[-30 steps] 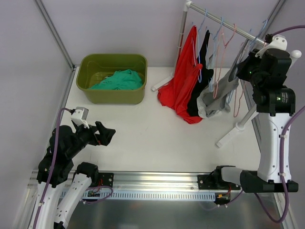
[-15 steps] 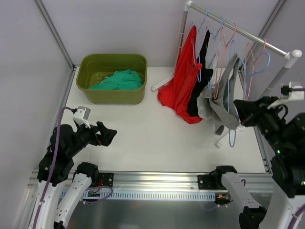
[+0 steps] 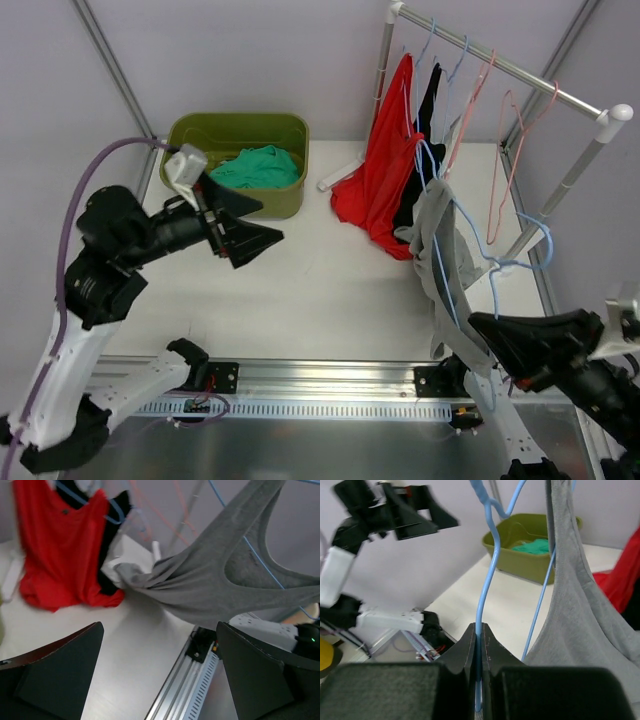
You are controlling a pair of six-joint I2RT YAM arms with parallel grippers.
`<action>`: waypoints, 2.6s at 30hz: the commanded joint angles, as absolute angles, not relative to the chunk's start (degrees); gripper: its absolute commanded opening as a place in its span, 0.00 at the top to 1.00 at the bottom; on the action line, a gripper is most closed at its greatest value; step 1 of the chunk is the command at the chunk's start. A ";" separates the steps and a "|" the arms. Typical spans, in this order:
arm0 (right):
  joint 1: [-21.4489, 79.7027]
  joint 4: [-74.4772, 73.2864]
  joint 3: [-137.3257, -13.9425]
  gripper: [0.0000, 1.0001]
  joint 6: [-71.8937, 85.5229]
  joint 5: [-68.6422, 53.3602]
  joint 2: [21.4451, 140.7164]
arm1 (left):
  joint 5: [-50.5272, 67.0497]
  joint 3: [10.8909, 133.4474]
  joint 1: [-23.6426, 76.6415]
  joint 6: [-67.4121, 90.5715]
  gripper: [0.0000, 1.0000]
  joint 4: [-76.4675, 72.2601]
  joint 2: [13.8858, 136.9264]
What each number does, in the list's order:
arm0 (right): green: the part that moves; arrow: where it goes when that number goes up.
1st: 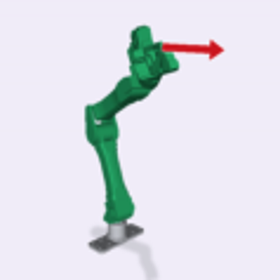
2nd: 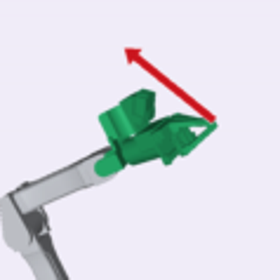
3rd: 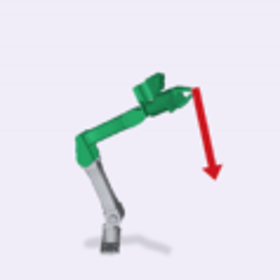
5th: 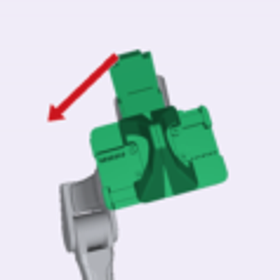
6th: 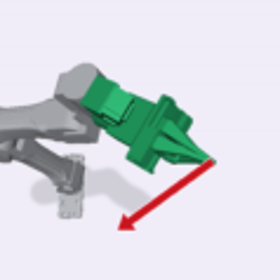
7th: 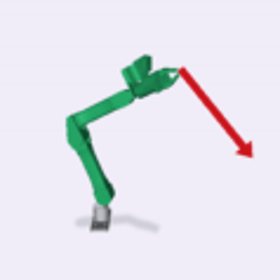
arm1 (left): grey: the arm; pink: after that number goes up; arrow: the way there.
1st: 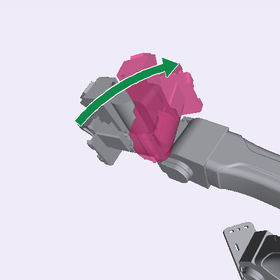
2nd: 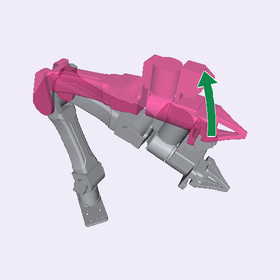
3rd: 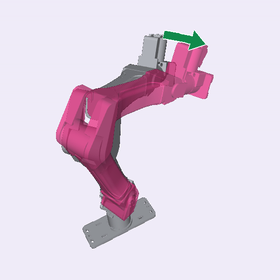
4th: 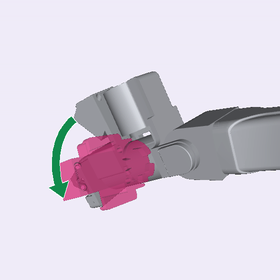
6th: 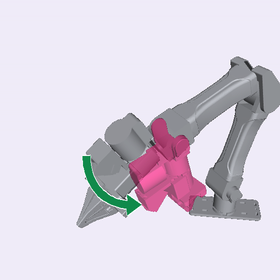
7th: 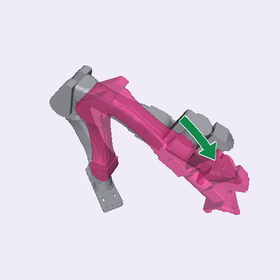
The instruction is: Remove the tank top from the hanger
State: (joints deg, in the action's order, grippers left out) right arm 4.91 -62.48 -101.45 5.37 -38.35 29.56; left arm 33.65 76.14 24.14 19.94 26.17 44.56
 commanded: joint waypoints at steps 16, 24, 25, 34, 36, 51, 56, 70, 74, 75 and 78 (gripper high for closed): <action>10.81 -52.65 -105.47 1.00 15.91 -51.86 38.93 | -12.47 98.44 75.32 -7.29 0.08 9.94 71.71; 12.48 -52.65 -105.21 1.00 15.65 -51.77 39.90 | -23.45 99.67 76.11 -10.46 0.44 7.91 77.16; 12.65 -52.65 -104.94 1.00 15.56 -51.77 39.90 | -24.60 99.67 76.11 -10.63 0.54 7.82 77.25; 13.18 -52.65 -100.82 1.00 12.31 -50.89 39.46 | -29.69 97.03 76.11 -9.76 0.97 7.03 74.36; 13.27 -52.73 -98.63 0.99 11.26 -52.29 39.11 | -39.48 97.03 76.03 -8.88 1.00 6.42 73.39; 14.85 -34.01 -89.65 1.00 15.29 -65.65 34.63 | -47.75 84.56 66.89 -2.99 0.89 10.89 60.30; 14.94 -33.14 -89.39 1.00 15.56 -66.09 34.98 | -43.23 82.27 66.45 -0.18 1.00 13.97 58.97; 16.08 -37.78 -84.99 1.00 15.91 -63.03 37.17 | -44.39 82.62 60.03 12.13 1.00 16.08 55.02; 16.35 -41.05 -84.20 1.00 12.40 -63.80 39.20 | -44.29 83.93 59.15 12.39 1.00 16.43 56.25; 16.52 -40.52 -84.29 1.00 12.31 -64.42 39.20 | -44.73 84.11 58.98 12.13 1.00 16.44 56.77; 18.19 -37.36 -84.55 1.00 12.57 -68.19 38.59 | -44.91 84.55 58.01 13.26 1.00 17.48 58.53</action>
